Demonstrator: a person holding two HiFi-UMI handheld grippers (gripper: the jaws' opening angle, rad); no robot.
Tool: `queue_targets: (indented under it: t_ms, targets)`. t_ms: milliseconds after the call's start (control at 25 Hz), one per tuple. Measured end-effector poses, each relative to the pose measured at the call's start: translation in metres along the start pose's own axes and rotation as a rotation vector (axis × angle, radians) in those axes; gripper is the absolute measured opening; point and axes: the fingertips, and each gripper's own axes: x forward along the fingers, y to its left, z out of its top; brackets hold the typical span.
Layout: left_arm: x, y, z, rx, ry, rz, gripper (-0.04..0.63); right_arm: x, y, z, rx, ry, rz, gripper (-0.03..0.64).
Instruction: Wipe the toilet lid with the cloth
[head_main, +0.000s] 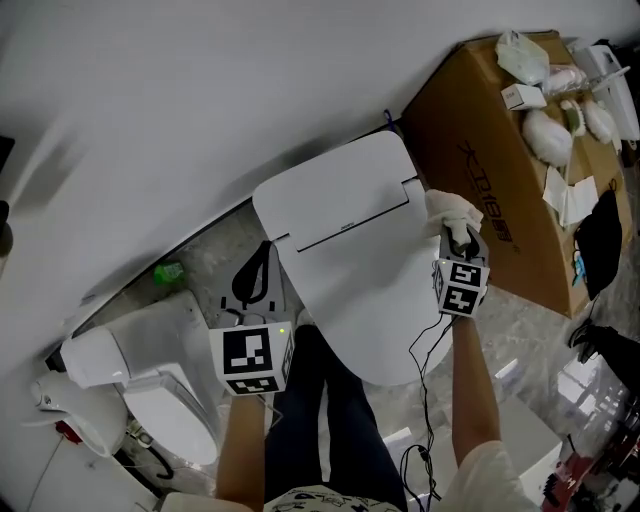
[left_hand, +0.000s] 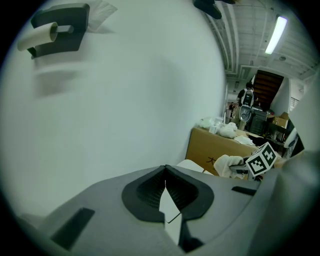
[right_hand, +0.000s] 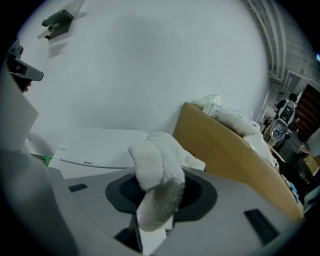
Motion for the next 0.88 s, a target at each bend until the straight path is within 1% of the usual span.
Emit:
queue_targets:
  t_ms: [160, 440, 600, 880]
  targets:
    - [0.006, 0.005, -0.012, -0.026, 0.01, 0.011, 0.008, 0.023, 0.005, -0.025, 0.021, 0.063, 0.01, 0.129]
    - [0.006, 0.011, -0.027, -0.036, 0.023, 0.021, 0.008, 0.051, 0.023, -0.052, 0.004, 0.154, 0.043, 0.127]
    - [0.002, 0.016, -0.033, -0.049, 0.03, 0.027, 0.008, 0.058, 0.037, -0.057, -0.007, 0.176, 0.063, 0.124]
    - [-0.006, 0.022, -0.041, -0.059, 0.033, 0.032, 0.008, 0.06, 0.076, -0.053, -0.053, 0.196, 0.125, 0.12]
